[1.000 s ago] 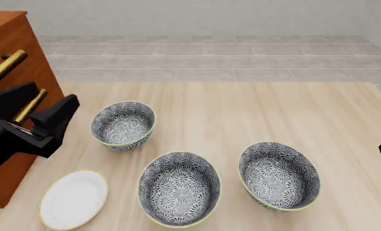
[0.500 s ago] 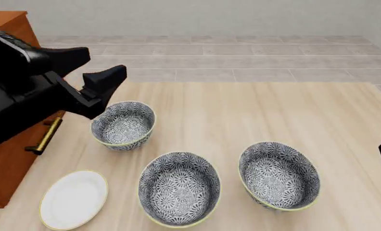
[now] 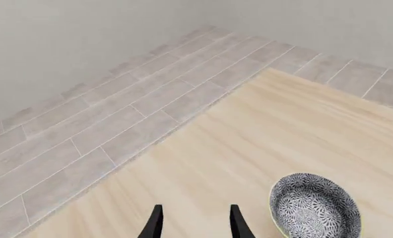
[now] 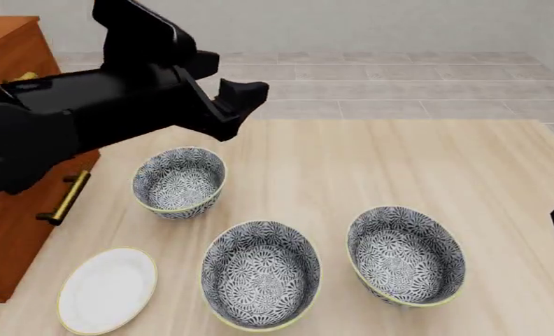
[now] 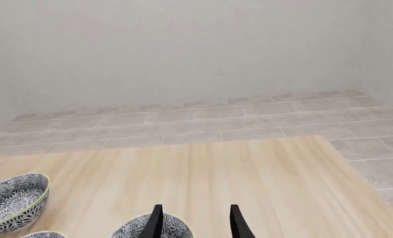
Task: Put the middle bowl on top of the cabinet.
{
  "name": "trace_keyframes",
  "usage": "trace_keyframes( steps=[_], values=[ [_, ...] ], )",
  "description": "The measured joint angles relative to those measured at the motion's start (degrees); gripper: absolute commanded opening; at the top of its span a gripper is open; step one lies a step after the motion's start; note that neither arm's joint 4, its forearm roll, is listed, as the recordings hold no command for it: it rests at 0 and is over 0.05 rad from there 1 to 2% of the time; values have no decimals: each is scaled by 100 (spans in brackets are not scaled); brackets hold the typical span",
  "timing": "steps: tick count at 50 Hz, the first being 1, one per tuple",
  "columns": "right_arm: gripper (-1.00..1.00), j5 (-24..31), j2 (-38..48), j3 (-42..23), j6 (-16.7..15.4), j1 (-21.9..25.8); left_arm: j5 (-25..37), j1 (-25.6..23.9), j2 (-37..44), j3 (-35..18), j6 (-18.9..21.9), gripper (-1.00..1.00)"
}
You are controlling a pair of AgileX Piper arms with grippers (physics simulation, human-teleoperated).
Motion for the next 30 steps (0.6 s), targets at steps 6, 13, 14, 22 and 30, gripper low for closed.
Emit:
trace_keyframes(
  steps=[6, 13, 14, 22, 30],
  values=[
    [100, -7, 0, 11, 7, 4, 160, -145, 384, -337, 3, 100],
    [100, -3, 0, 18, 17, 11, 311, -283, 795, -700, 23, 100],
    [100, -2, 0, 18, 19, 12, 332, -310, 852, -749, 21, 100],
    [100, 13, 0, 18, 36, 15, 515, -535, 1257, -1144, -36, 100],
    [100, 41, -1, 8, 47, 12, 801, -727, 1588, -1619, -147, 100]
  ],
)
